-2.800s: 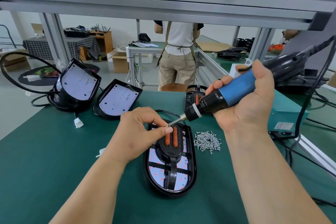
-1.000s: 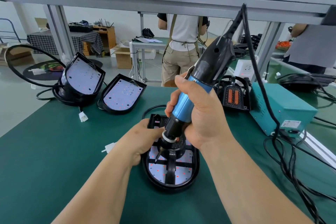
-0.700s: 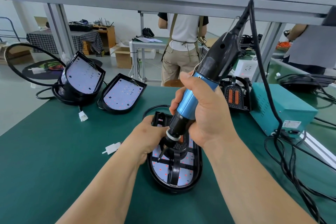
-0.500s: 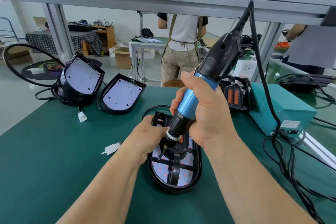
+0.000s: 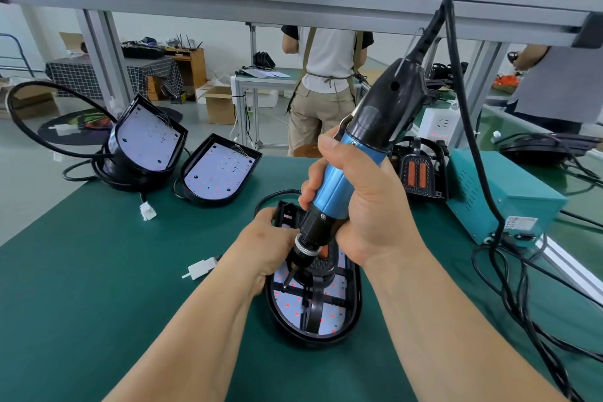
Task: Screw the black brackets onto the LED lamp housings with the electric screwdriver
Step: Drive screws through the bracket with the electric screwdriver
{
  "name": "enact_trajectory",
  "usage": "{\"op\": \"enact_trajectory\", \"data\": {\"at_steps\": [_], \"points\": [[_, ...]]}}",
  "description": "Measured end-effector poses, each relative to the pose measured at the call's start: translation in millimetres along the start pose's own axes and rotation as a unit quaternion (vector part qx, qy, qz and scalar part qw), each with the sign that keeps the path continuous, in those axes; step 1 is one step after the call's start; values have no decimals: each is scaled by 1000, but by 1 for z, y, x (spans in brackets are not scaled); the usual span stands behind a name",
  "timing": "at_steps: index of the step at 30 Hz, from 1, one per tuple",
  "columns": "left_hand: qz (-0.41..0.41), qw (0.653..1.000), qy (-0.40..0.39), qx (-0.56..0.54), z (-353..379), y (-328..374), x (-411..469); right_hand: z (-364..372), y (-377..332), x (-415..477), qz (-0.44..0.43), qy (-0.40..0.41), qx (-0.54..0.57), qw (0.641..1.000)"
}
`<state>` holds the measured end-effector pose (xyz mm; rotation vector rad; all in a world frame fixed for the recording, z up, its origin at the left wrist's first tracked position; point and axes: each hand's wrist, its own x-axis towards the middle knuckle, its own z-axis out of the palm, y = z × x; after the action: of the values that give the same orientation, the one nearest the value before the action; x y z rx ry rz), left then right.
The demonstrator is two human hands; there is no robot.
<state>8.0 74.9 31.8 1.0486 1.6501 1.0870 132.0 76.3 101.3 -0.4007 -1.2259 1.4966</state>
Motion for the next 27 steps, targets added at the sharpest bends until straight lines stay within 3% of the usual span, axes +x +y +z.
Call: {"op": "enact_trajectory", "data": {"at_steps": [27], "points": [[1,1000,2,6,1,1,0,-3,0,0,-1,4,0,1000]]}}
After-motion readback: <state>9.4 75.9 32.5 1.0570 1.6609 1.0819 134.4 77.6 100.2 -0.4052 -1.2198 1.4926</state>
